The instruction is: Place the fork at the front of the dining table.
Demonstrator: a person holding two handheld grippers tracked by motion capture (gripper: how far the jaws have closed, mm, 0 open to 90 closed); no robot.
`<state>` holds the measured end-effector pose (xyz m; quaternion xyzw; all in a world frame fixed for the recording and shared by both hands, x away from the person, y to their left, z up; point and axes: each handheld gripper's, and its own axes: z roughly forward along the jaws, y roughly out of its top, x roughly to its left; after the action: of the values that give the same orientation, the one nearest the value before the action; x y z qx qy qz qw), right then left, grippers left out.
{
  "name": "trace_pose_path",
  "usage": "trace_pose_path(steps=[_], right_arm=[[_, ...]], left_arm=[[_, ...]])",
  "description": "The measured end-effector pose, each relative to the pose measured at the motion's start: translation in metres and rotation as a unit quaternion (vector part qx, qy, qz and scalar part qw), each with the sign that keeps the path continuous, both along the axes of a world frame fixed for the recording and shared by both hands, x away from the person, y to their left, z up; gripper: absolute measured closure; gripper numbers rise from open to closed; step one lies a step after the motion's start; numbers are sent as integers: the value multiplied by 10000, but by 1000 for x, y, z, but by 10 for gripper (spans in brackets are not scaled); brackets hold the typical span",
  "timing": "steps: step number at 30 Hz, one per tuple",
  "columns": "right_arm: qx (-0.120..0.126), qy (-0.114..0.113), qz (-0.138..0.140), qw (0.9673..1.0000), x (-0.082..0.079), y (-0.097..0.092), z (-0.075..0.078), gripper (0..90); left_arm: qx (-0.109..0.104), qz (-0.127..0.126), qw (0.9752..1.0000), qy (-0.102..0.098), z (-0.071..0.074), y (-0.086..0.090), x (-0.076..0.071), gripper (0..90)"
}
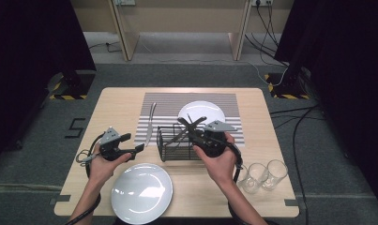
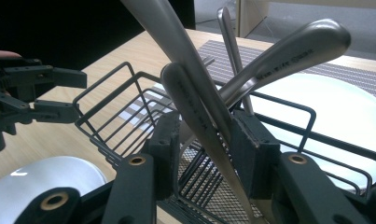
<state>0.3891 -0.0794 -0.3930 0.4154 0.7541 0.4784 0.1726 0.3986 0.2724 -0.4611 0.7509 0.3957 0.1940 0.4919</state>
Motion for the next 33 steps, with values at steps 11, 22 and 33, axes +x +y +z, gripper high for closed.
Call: trace_pose_path(steps=[11,22,33], right_arm=[[-176,-163,-116,9996,-2,4,-2,644],[-289,-376,-176,9987,-6,7,-2,736],[-607,-758,-243,9950,-13,7,0,823]], left_arm=[[32,-17,10000,17,-2,0,0,225],[42,-61,10000,54,-5,-2,1,230],[66,-88,9999,41,-5,-2,1,230]])
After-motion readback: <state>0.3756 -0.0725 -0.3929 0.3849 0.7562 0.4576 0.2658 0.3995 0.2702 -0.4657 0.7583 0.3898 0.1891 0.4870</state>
